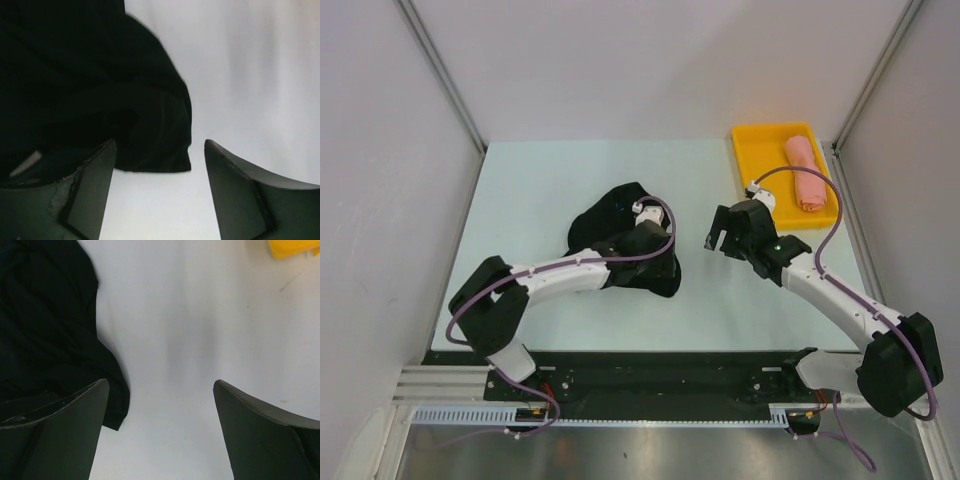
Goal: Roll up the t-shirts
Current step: Pick up the T-shirt from the center of the board.
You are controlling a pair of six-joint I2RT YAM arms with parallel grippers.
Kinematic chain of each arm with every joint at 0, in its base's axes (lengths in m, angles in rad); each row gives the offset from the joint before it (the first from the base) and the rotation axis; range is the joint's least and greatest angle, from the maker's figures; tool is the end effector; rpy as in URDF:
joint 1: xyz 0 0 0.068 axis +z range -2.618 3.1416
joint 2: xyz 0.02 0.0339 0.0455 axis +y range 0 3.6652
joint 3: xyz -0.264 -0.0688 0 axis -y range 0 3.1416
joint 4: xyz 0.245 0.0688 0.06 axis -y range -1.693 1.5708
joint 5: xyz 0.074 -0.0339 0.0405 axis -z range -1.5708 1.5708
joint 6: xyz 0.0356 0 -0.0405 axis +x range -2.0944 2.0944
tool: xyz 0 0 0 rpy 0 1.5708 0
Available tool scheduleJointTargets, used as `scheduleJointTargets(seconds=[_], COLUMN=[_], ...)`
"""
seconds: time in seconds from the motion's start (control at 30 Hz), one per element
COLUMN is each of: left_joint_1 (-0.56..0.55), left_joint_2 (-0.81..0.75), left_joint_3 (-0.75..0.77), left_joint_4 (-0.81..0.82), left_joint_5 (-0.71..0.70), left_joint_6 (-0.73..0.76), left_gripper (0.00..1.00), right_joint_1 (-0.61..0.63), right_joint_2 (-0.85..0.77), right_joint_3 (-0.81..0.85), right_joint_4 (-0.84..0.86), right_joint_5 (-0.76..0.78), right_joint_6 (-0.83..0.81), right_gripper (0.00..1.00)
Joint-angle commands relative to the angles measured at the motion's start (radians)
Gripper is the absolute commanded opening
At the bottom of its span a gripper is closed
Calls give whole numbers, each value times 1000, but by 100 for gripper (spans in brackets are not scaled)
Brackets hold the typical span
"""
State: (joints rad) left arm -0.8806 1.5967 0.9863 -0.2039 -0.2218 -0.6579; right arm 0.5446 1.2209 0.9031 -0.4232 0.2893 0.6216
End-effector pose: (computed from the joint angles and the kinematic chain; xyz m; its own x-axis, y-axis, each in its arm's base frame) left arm 0.2204 -0.2546 0.2071 -0.7676 -0.0072 -0.6409 0.2360 0.9265 -0.2931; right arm 0.2283 0.1264 0.2690 -0.6537 0.2566 -0.7119 0.0789 0.9587 0.2731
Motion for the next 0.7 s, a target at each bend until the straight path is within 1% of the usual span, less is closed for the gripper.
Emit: scheduleJointTargets(seconds=[0.0,0.1,0.17,0.2,0.27,0.3,0.37,0.4,0.43,0.47,0.5,0.53,0.57,0.63,0.67], left_joint_1=[28,34,35,35,34,35,35,37,40,46,49,57,78,117,156], left_joint_2=[70,101,126,134,143,143,108,83,15,-38,-87,-139,-256,-378,-494], left_joint_3=[109,133,138,140,130,114,89,62,45,28,-16,-40,-64,-147,-178], left_joint_4=[37,26,31,28,29,28,23,12,-33,-61,-101,-183,-239,-332,-347], left_joint_5=[-50,-56,-39,-33,-24,-24,-51,-71,-132,-170,-210,-302,-335,-366,-375], left_joint_6=[-16,-20,-28,-31,-51,-58,-77,-86,-104,-120,-135,-178,-205,-258,-262], left_gripper=[71,64,58,49,42,32,22,9,3,0,0,0,0,0,0], right_joint_1=[-38,-63,-78,-84,-98,-110,-114,-115,-112,-109,-98,-85,-72,-22,-8], right_joint_2=[15,32,52,58,83,92,135,153,172,214,235,256,311,374,405], right_joint_3=[2,-1,-1,-1,-1,-1,-1,0,0,3,13,25,36,86,106], right_joint_4=[86,100,116,124,156,173,245,279,343,372,398,452,468,500,503], right_joint_5=[-88,-101,-117,-124,-150,-163,-217,-240,-278,-294,-317,-329,-325,-299,-291], right_joint_6=[-25,-29,-31,-33,-33,-33,-40,-43,-48,-46,-46,-49,-56,-72,-85], right_gripper=[91,90,91,90,90,90,90,90,90,90,90,90,90,90,90])
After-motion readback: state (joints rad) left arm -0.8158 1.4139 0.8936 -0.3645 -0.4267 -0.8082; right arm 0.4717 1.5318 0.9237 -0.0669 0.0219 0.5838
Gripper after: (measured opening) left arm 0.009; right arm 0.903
